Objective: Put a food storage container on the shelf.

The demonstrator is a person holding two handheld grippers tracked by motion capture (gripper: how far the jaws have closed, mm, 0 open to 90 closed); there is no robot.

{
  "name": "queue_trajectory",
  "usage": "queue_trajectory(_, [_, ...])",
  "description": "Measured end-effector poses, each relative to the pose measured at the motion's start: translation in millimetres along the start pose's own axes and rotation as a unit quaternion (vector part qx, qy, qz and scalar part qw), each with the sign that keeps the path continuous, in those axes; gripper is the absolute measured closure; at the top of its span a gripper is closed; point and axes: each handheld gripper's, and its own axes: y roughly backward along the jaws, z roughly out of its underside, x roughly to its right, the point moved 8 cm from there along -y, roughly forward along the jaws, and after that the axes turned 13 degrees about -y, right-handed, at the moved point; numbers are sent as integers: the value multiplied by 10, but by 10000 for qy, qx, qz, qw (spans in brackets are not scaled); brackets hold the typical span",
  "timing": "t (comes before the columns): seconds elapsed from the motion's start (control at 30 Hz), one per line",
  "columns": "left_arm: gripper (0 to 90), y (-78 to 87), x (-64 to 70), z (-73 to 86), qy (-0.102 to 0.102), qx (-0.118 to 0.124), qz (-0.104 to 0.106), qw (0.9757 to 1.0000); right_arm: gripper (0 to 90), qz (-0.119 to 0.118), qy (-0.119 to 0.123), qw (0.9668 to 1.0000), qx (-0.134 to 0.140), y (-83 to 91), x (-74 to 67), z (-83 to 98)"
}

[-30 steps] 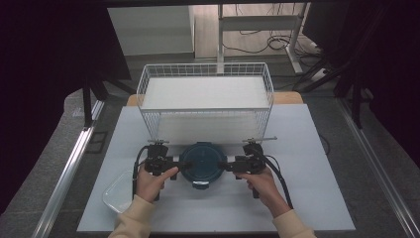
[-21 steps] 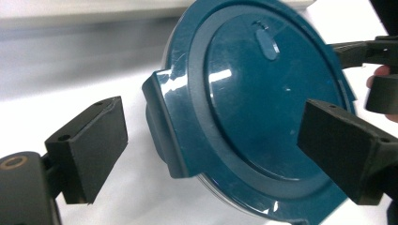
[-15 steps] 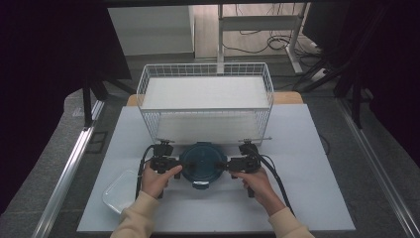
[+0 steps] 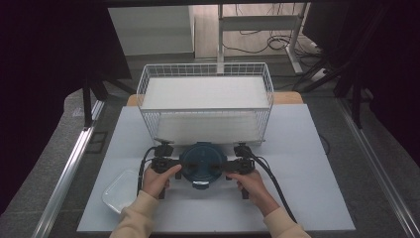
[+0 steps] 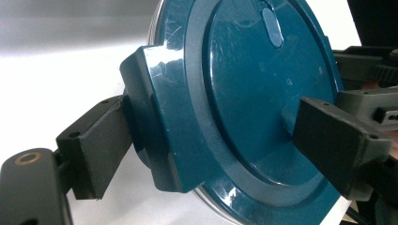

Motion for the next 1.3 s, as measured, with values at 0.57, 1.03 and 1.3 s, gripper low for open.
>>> queue_trajectory(0.57, [326, 151, 33, -29, 330, 465, 42, 9984, 325, -75, -692, 9960, 552, 151, -18, -29])
queue_trajectory(1.03, [366, 231, 248, -24, 44, 615, 136, 9980, 357, -186, -395, 9958, 811, 395, -75, -77])
queue_trajectory(1.3, [375, 332, 342, -52, -65, 766, 262, 9967, 379, -242, -22, 9954, 930, 553, -201, -100])
